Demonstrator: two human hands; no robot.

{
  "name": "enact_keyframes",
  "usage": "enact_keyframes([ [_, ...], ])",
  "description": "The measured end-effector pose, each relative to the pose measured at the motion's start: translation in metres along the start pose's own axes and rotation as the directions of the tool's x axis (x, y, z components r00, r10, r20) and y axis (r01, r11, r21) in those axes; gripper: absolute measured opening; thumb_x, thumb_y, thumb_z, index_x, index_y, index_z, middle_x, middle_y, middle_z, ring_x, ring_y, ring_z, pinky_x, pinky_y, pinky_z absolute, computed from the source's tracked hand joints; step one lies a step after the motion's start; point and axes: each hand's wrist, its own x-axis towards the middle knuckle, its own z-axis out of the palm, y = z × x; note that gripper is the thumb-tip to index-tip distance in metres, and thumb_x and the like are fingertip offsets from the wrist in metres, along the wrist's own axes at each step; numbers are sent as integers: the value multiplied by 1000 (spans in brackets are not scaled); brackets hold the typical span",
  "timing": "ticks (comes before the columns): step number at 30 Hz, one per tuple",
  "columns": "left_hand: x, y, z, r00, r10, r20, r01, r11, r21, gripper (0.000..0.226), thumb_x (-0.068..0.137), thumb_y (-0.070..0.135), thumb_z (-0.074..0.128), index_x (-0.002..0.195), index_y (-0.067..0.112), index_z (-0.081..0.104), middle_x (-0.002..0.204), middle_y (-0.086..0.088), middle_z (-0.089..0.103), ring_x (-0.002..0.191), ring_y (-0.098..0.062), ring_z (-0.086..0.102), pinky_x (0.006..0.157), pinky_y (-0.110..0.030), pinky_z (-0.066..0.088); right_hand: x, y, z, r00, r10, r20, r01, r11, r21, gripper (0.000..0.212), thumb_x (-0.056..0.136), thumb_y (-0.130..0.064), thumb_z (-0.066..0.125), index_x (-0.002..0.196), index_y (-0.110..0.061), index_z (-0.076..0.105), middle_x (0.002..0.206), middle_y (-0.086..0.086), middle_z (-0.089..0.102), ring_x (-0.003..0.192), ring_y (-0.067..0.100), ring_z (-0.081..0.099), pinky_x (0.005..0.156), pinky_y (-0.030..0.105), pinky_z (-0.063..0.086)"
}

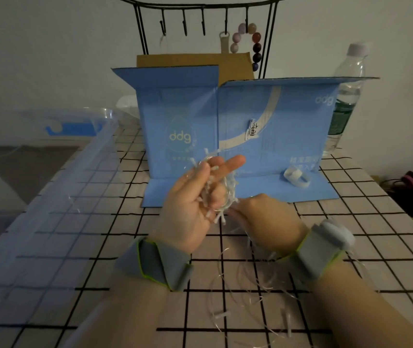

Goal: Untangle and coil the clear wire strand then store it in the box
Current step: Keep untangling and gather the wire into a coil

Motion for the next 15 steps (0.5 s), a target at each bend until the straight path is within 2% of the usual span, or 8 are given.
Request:
enact_keyframes([
  [3,4,-3,-5,1000,-15,-9,15,997,-69,29,86,27,36,74,9,55,98,-13,72,81,-17,70,73,-24,57,-4,-9,-7,990,-114,-84,101,984,-144,27,95,-34,35,89,-20,57,87,8,61,80,34,61,55,30,35],
  [5,5,-2,-8,999,-20,-34,18,997,-69,36,89,30,32,65,15,54,104,-13,71,100,-21,67,87,-29,53,-6,-11,-7,970,-199,-143,171,968,-186,23,86,-27,46,66,-18,52,65,4,58,56,31,59,43,20,18],
  [6,6,-1,-9,998,-15,-60,13,999,-32,36,92,31,29,66,16,51,107,-12,69,106,-20,64,91,-30,50,-6,-10,-8,956,-212,-202,178,969,-171,22,82,-27,47,62,-18,51,60,2,57,50,29,56,41,18,14],
  [7,6,0,-10,996,-2,-89,3,1000,15,36,94,30,27,68,16,47,111,-11,67,110,-19,61,95,-30,47,-6,-11,-8,954,-220,-203,195,972,-132,21,83,-27,46,66,-18,55,63,1,60,53,28,57,39,20,19],
  [9,7,0,-11,988,63,-139,-45,990,130,39,99,26,22,70,15,46,117,-9,62,115,-16,55,98,-27,40,-7,-9,-10,964,-211,-161,222,973,58,17,88,-24,47,82,-19,61,76,0,64,66,22,57,50,31,41],
  [10,7,0,-11,981,108,-160,-76,978,195,43,100,25,22,70,16,51,119,-9,60,117,-15,53,99,-27,39,-7,-8,-12,973,-188,-133,213,955,205,12,88,-21,51,83,-19,62,75,0,64,64,16,54,56,30,44],
  [13,10,-4,-19,955,225,-194,-128,901,414,33,98,28,36,75,18,58,124,-3,59,119,-9,53,91,-21,43,-5,-6,-18,985,-130,-114,173,769,616,10,86,-9,59,81,-18,63,66,10,61,50,5,44,53,17,39],
  [15,9,-5,-23,950,273,-154,-141,811,568,23,89,34,44,81,22,62,116,6,64,112,-3,56,89,-19,42,-7,-5,-22,992,-119,-33,103,650,753,11,86,-3,59,88,-12,64,65,6,56,46,4,45,49,13,37],
])
